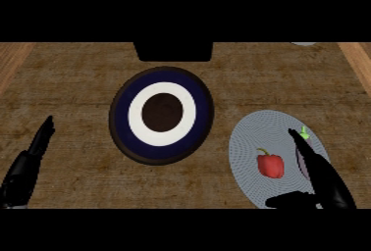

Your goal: Pick the bell pepper from the placemat and place it in the plate

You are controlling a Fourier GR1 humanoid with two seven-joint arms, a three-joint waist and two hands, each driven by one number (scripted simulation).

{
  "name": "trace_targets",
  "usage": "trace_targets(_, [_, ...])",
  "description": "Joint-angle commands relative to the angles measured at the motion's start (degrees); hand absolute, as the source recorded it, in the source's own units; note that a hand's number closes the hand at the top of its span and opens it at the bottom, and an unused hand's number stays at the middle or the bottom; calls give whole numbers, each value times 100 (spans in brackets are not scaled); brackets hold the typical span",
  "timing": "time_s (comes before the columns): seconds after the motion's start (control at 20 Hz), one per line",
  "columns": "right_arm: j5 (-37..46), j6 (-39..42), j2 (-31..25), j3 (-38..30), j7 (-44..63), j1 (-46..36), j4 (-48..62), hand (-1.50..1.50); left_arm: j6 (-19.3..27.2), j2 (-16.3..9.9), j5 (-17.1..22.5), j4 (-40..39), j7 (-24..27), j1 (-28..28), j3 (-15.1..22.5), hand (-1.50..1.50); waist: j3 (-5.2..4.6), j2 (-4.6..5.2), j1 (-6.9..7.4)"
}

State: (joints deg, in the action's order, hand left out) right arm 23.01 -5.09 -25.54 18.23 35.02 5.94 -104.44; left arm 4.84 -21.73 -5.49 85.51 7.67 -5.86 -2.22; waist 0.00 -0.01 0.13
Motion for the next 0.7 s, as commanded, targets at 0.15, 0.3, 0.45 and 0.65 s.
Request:
trace_targets(0.15, [116, 424, 298, -479, -539, -138, 735, -150, -103, 254, -371, -16, -33, 92, -96, 0, 0, -1, -11])
trace_targets(0.3, [297, 345, 708, -446, -692, -477, 1248, -150, -173, 368, -367, 467, -201, -140, -104, 0, 1, -2, 8])
trace_targets(0.45, [685, 204, 1024, -139, -515, -291, 1189, -150, -88, 499, -569, -300, 290, 33, -186, 0, -1, 1, -10])
trace_targets(0.65, [371, 453, 897, -580, -1061, -497, 1183, 150, -371, 331, -383, -289, -94, 521, -457, 0, 0, 2, -23])
